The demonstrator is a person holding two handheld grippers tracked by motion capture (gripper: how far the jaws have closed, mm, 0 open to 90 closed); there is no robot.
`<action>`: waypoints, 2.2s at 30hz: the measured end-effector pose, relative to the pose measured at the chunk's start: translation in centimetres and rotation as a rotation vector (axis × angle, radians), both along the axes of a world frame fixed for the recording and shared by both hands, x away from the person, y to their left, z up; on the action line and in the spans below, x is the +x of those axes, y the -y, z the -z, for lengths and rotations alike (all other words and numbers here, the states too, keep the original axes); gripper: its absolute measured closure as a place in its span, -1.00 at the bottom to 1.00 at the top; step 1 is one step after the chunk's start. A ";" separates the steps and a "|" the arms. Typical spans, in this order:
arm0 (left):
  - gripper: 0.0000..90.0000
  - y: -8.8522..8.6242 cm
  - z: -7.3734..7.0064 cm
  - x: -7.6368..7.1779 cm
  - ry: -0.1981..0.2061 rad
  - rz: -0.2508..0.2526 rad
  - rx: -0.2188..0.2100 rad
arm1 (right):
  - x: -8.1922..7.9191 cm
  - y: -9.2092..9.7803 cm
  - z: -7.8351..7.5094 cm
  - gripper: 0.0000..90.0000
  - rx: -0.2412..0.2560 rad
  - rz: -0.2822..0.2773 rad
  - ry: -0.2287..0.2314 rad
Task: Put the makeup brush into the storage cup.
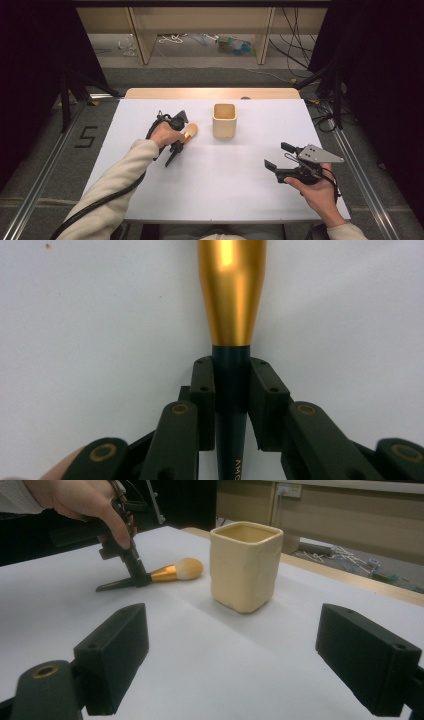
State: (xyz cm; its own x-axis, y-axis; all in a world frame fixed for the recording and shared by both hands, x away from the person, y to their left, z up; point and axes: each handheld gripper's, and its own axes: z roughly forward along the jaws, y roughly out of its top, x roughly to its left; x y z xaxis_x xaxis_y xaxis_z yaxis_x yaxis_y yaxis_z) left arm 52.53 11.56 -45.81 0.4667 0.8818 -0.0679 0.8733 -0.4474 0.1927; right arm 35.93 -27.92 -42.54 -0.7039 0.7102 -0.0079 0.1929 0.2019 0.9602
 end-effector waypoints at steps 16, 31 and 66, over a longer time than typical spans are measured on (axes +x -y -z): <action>0.66 -1.2 -1.0 -0.8 0.127 -0.017 -0.100 | 0.0 0.0 0.0 -0.68 0.000 0.001 -0.002; 0.66 -3.3 -2.0 -1.6 0.300 -0.025 -0.189 | 0.0 0.0 0.0 -0.68 -0.001 0.005 -0.002; 0.66 -5.6 -2.1 -5.2 0.578 -0.002 -0.343 | -0.1 0.1 -0.1 -0.68 -0.012 0.009 -0.002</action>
